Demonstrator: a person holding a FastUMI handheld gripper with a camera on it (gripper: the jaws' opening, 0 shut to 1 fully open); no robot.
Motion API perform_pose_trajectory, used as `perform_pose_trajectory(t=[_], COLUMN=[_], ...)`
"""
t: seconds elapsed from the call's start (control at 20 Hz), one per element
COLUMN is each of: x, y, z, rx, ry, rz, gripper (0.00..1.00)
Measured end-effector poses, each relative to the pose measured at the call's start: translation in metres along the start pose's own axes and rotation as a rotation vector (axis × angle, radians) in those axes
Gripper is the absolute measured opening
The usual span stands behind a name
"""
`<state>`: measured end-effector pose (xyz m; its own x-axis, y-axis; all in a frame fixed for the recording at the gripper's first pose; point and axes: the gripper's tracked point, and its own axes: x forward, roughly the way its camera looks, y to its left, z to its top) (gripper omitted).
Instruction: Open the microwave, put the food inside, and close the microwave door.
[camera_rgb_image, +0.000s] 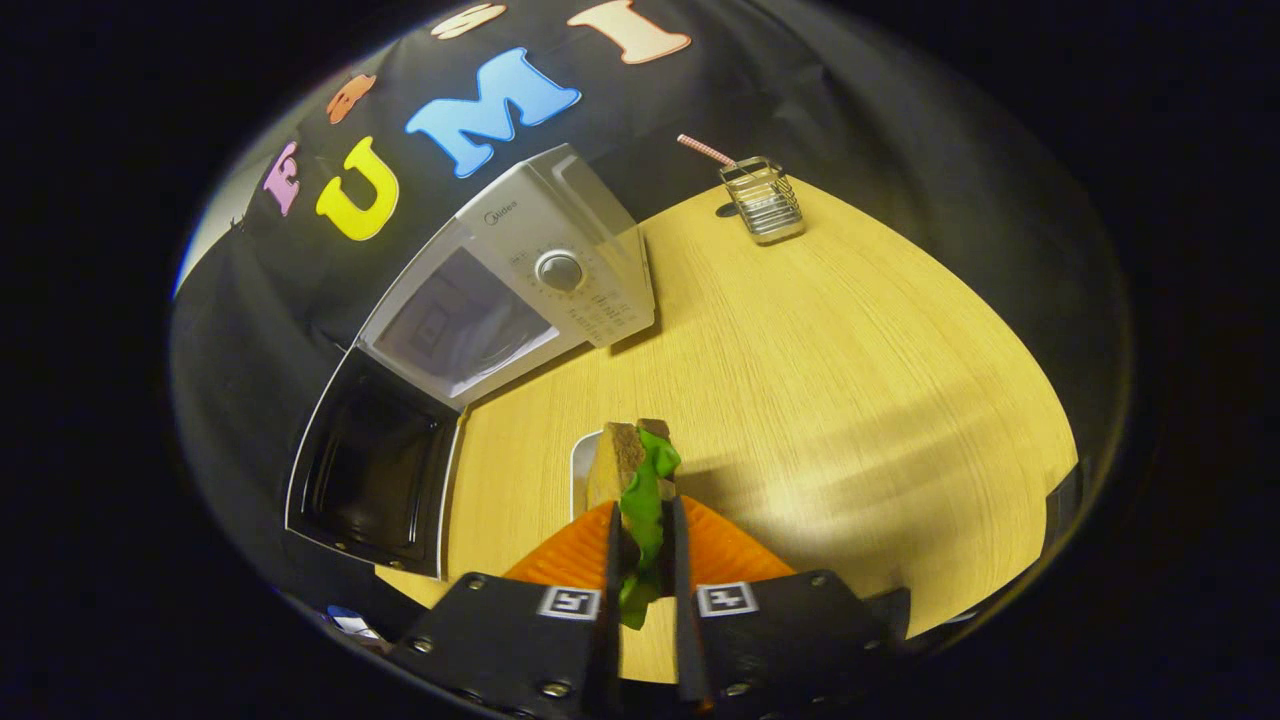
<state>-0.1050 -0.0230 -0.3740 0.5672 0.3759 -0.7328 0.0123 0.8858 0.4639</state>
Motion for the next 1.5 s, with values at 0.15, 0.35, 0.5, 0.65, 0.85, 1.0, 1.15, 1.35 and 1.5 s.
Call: perform_pose_trajectory(t=[0.15, 0.35, 0.5, 0.65, 0.85, 1.0, 1.15, 1.35, 1.5], x=[0.001, -0.011, -0.024, -0.031, -0.018, 0.002, 0.03, 0.075, 0.11], y=[-0.004, 0.011, 0.032, 0.067, 0.106, 0.138, 0.158, 0.189, 0.205], z=[-0.002, 0.008, 0.02, 0.036, 0.05, 0.059, 0.066, 0.078, 0.092], rx=[0.002, 0.038, 0.121, 0.286, 0.403, 0.487, 0.523, 0.59, 0.648], ry=[0.011, -0.018, -0.045, -0.072, -0.101, -0.104, -0.134, -0.153, -0.182], rz=[-0.007, 0.009, 0.074, 0.211, 0.325, 0.397, 0.399, 0.413, 0.418], gripper=[0.12, 0.12, 0.12, 0.12, 0.12, 0.12, 0.12, 0.12, 0.12])
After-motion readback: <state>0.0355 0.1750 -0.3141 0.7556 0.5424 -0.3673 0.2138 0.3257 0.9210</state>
